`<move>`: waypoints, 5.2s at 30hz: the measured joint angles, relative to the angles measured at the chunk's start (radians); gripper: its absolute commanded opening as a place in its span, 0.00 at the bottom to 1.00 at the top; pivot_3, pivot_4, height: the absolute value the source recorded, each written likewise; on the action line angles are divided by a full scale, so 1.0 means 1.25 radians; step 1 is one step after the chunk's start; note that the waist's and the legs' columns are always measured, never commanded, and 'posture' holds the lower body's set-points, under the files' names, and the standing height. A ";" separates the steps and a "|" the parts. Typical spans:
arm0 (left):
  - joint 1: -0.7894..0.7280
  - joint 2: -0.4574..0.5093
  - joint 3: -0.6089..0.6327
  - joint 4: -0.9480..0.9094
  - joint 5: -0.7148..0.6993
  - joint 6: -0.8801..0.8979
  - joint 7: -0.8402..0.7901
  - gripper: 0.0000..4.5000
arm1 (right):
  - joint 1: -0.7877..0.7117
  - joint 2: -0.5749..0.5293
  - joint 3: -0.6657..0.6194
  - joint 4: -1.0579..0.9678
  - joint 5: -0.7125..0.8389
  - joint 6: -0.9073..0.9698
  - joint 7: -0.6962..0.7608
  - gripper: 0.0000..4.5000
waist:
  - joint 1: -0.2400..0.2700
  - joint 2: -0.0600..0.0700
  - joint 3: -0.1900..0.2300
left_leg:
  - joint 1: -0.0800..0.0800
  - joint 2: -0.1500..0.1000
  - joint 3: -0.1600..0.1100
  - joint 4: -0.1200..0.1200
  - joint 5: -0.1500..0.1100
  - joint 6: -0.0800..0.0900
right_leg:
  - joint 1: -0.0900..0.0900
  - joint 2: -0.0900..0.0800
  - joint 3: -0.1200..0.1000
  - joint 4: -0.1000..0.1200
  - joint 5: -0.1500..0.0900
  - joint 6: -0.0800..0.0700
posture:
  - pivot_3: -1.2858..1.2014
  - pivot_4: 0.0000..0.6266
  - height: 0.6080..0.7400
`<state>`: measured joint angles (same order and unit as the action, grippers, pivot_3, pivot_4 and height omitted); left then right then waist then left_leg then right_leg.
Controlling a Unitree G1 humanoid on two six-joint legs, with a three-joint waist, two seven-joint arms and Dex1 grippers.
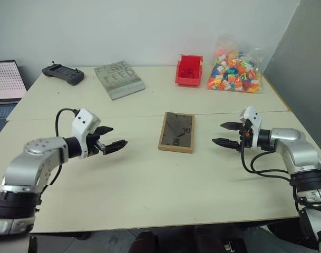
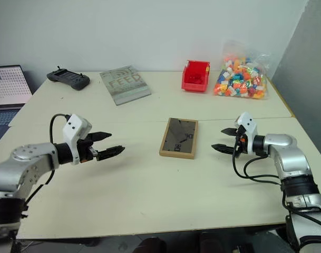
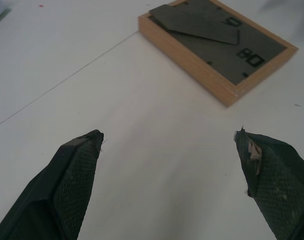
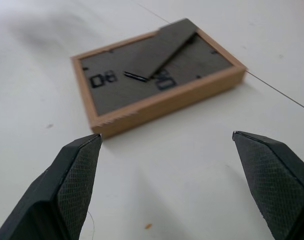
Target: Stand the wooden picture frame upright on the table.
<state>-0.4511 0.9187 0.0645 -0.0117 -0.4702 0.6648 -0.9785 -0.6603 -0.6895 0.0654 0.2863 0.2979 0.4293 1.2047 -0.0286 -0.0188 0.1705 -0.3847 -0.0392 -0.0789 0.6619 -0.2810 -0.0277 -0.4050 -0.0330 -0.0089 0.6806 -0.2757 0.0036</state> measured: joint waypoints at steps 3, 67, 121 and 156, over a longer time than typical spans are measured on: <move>-0.052 -0.009 -0.032 0.056 0.030 -0.042 -0.032 1.00 | -0.017 -0.001 0.011 0.001 -0.002 0.002 0.023 0.99 | 0.001 0.000 0.000 | 0.000 0.000 0.000 0.000 0.000 0.000 | 0.000 0.000 0.000 0.000 0.000 0.000 | 0.52 0.24 1.00; 0.276 -0.360 0.331 -0.184 -0.562 0.752 0.291 0.74 | 0.123 0.125 0.155 -0.171 -0.193 -0.012 -0.224 0.02 | 0.000 -0.001 -0.001 | 0.000 0.000 -0.002 0.002 0.001 -0.001 | 0.000 -0.001 0.000 0.001 0.000 0.001 | 0.52 0.24 1.00; 0.033 -0.259 0.232 -0.070 -0.738 0.613 0.425 0.29 | -0.196 0.267 0.055 -0.185 0.157 0.297 -0.130 0.93 | 0.005 0.000 -0.004 | 0.001 -0.002 -0.003 0.001 0.001 -0.003 | 0.001 -0.002 0.000 0.000 -0.002 0.001 | 0.52 0.24 1.00; 0.104 -0.170 0.069 -0.017 -1.169 0.533 0.601 0.29 | -0.092 0.138 0.095 0.161 -0.809 -1.279 -0.824 0.98 | -0.005 0.000 -0.004 | 0.002 -0.001 0.001 0.000 0.003 -0.007 | -0.001 0.001 0.005 0.001 -0.002 0.002 | 0.52 0.24 1.00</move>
<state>-0.3215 0.7067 0.1512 -0.0332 -1.9315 1.3312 -0.2277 -0.7748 -0.5169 0.1842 0.4872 -0.7131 -1.1698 0.1749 -0.0349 -0.0191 0.1654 -0.3827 -0.0402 -0.0782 0.6619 -0.2775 -0.0363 -0.4067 -0.0314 -0.0031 0.6820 -0.2778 0.0055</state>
